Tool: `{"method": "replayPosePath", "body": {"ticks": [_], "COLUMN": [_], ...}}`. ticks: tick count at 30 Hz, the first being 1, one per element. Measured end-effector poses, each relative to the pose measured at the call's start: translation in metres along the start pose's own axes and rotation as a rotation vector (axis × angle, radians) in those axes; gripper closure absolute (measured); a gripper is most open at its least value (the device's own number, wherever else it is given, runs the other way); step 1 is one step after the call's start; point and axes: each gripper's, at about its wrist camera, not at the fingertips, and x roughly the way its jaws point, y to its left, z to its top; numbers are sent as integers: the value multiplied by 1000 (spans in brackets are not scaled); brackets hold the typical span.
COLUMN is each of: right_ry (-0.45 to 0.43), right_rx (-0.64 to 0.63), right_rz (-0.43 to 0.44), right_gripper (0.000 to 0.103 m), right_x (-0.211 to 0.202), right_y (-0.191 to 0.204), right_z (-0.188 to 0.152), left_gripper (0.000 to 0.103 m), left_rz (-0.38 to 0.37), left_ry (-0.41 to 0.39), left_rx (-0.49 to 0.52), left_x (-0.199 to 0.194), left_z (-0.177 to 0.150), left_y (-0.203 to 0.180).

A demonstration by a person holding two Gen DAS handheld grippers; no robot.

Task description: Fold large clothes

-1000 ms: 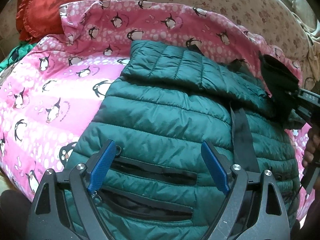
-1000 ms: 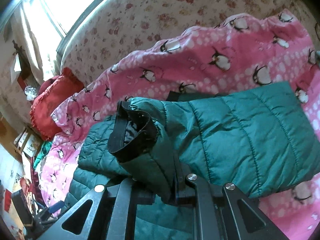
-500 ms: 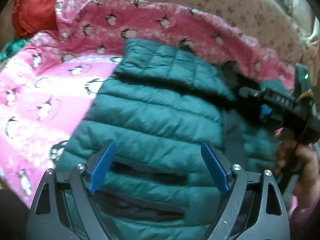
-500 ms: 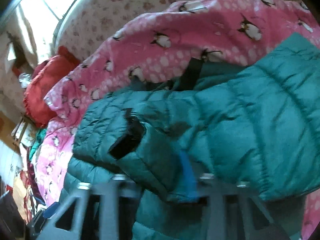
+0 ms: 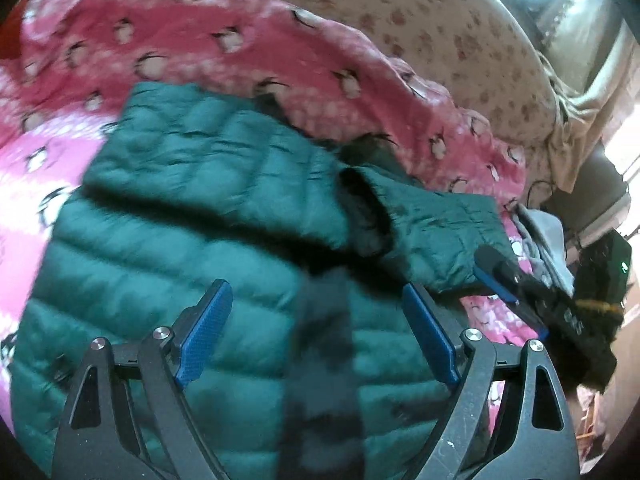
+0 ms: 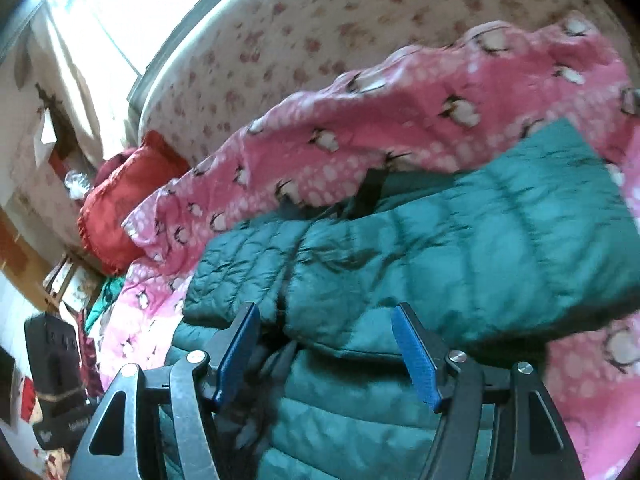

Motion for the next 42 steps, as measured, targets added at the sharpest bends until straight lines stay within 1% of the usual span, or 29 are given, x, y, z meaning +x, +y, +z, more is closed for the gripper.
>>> {"method": "replayPosePath", "body": {"ticks": [3,5,8,12,14,15,16,17,18,19,22,25,29,33,42], "right_ry": [-21,-39,-51,-67,-72,-77,-80,-83,-88,-94,-111,-129,-151,-137,-77], "right_rx": [6,14,34,49,52,51,50,50,49,52,63,71,109,122,122], "right_rz": [-44,-64,-66,-67,-67,-71,-75,-79,-85,-91,-99,-113,-114,-112,-105], "right_gripper": [37,37,37,37,37,37,37,37,37,37,37,37,37,37,37], "right_x": [-13,-21,-31,-43,-50,-53,-56,-58,-60,-63,-70,-75,-78,-68,-35], "right_y": [-11,-19,-28,-37,-41,-43,-44,-45,-46,-48,-52,-56,-61,-60,-45], "right_z": [1,2,4,4,3,2,2,3,3,4,4,7,10,12,13], "left_gripper": [16,16,16,16,28,44,67,78,81,85,88,88,89,89,89], "left_rz": [1,7,-23,-20,-23,-17,1,19,31,27,34,37,80,121,200], "left_ry": [28,43,55,58,59,61,64,70,71,51,2,-53,-116,-147,-163], "left_rx": [27,27,-4,-38,-28,-14,11,45,76,87,96,93,84,43,-5], "left_x": [24,35,51,73,81,85,88,91,92,89,74,52,24,6,-10], "left_z": [8,12,18,25,25,25,25,24,23,23,29,42,60,72,78], "left_y": [-20,-27,-34,-42,-48,-51,-56,-60,-63,-63,-57,-45,-19,11,63]}}
